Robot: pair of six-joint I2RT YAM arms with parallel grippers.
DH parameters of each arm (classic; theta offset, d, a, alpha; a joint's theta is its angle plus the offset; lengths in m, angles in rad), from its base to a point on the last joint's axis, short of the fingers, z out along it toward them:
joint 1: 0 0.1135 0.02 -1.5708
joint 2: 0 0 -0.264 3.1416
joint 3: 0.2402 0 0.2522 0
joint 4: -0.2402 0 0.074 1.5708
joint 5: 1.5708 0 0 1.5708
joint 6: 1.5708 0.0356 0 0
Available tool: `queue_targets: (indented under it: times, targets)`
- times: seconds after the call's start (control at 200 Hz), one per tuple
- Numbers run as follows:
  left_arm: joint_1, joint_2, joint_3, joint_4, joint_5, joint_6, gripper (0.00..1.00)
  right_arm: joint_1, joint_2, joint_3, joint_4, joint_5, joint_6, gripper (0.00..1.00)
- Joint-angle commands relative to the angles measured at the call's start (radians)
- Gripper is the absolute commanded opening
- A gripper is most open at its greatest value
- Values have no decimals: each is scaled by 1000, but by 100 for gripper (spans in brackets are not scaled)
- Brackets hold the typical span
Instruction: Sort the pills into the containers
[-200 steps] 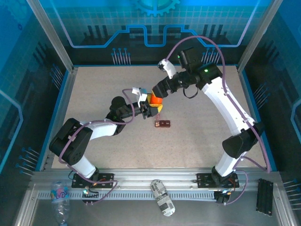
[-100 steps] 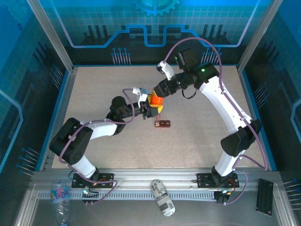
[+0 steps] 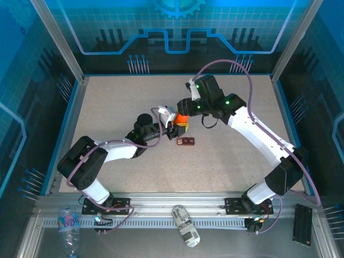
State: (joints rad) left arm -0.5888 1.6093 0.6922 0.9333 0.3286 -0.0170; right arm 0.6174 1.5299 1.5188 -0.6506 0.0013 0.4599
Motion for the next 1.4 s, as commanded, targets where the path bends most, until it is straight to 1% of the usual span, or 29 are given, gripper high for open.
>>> queue_targets:
  times: [0.0,0.075,0.12,0.15,0.195,0.24,0.275,0.355,0.425,0.5,0.605,0.665,0.775,0.851,0.961,1.161,1.396]
  targets:
    - [-46,-74,14,162,-130,139,0,54,34,-45,101,57,147,37]
    - [-50,-71,8,175,-150,140,0,52,45,-34,100,45,150,39]
    - [-51,-68,7,177,-152,137,0,46,45,-24,96,36,146,42]
    - [-51,-65,5,181,-156,135,0,38,41,-20,97,23,145,45]
    - [-51,-61,-1,191,-159,132,0,20,23,-25,119,0,136,53]
    - [-47,-58,-6,198,-158,128,0,0,-4,-36,153,-30,124,61]
    - [-46,-58,-9,199,-156,122,0,-21,-29,-43,176,-59,113,65]
    - [-39,-63,-17,200,-150,107,0,-66,-103,-82,236,-123,83,70]
    - [-23,-68,-20,199,-122,81,0,-109,-187,-141,303,-165,56,73]
    - [-2,-72,-25,201,-77,51,0,-169,-239,-167,335,-263,26,74]
    - [29,-75,-24,215,20,0,0,-235,-256,-136,285,-381,-66,76]
    - [46,-78,-18,214,80,-31,0,-247,-234,-74,194,-431,-171,79]
    - [65,-78,-5,202,157,-73,0,-237,-137,112,-79,-507,-398,82]
    - [67,-75,4,190,185,-84,0,-211,-82,207,-217,-506,-510,83]
    - [66,-72,10,185,197,-94,0,-165,-36,273,-288,-450,-603,84]
    - [66,-74,12,177,199,-92,0,-142,48,351,-346,-417,-621,84]
    - [66,-73,12,173,204,-89,0,-117,103,367,-368,-449,-631,81]
